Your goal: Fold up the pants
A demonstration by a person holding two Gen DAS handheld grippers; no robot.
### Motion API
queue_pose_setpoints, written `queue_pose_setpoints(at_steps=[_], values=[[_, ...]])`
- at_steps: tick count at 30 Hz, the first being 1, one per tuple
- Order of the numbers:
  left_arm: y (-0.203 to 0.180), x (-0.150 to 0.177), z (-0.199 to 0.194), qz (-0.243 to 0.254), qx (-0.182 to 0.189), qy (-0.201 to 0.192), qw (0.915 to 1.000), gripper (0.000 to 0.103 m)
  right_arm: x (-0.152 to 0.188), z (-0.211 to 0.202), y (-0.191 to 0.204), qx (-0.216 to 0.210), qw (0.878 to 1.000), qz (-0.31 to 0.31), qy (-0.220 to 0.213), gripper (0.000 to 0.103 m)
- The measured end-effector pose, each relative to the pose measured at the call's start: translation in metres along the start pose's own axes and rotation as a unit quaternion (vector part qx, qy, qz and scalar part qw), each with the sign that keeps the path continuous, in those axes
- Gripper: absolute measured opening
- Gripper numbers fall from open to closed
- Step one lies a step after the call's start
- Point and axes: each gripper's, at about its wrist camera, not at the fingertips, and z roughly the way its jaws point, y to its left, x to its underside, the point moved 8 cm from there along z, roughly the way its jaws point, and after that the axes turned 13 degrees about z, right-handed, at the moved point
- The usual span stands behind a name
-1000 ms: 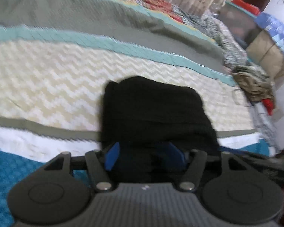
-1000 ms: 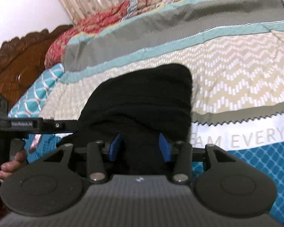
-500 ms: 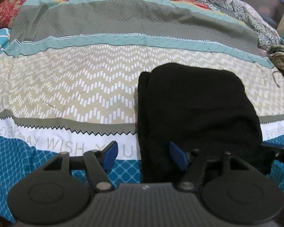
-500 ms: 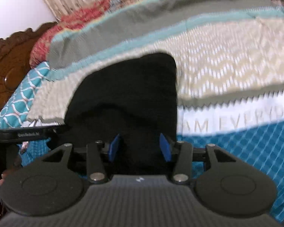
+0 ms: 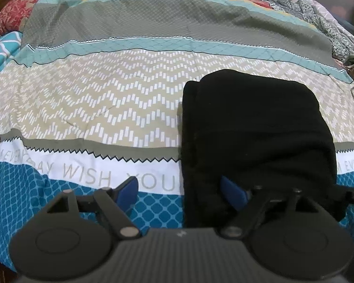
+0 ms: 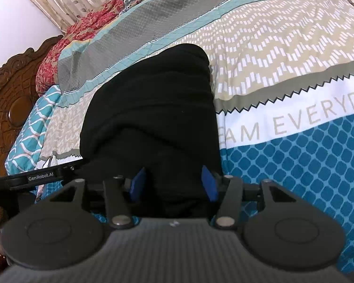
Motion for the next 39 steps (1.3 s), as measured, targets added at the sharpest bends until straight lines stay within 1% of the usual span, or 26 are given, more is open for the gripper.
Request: queue_pose_setpoints(at_steps=[7, 12, 14, 18, 20, 21, 24, 25, 31, 39], values=[[0.002, 0.001, 0.001, -0.003, -0.004, 0.003, 1.0000, 0.084, 0.003, -0.001, -0.001, -0.011, 1.000, 0.016, -0.004, 0.059], [0.004, 0.002, 0.001, -0.007, -0.011, 0.004, 0.9999, 0.091, 0.004, -0.002, -0.003, -0.027, 0.999, 0.033, -0.008, 0.061], [0.005, 0.002, 0.002, -0.010, -0.012, 0.006, 0.9999, 0.094, 0.003, -0.002, -0.005, -0.040, 0.998, 0.041, -0.008, 0.068], [0.009, 0.004, 0.005, -0.016, -0.016, 0.008, 0.9997, 0.103, 0.002, -0.002, -0.007, -0.059, 0.997, 0.056, -0.009, 0.072], [0.011, 0.005, 0.007, -0.023, -0.010, 0.011, 0.9996, 0.103, 0.002, -0.002, -0.007, -0.073, 0.995, 0.062, -0.008, 0.080], [0.011, 0.005, 0.008, -0.028, -0.006, 0.013, 0.9995, 0.103, 0.002, -0.002, -0.006, -0.083, 0.995, 0.064, -0.008, 0.082], [0.012, 0.006, 0.010, -0.035, 0.003, 0.015, 0.9993, 0.103, 0.001, -0.003, -0.006, -0.091, 0.994, 0.065, -0.009, 0.086], [0.012, 0.006, 0.010, -0.037, 0.005, 0.015, 0.9992, 0.103, 0.001, -0.002, -0.005, -0.095, 0.993, 0.065, -0.008, 0.089], [0.017, 0.007, 0.016, -0.062, 0.029, 0.021, 0.9975, 0.103, 0.001, -0.001, -0.003, -0.098, 0.993, 0.060, -0.007, 0.091], [0.018, 0.008, 0.018, -0.076, 0.042, 0.016, 0.9961, 0.103, 0.002, 0.000, -0.003, -0.090, 0.995, 0.042, -0.005, 0.091]])
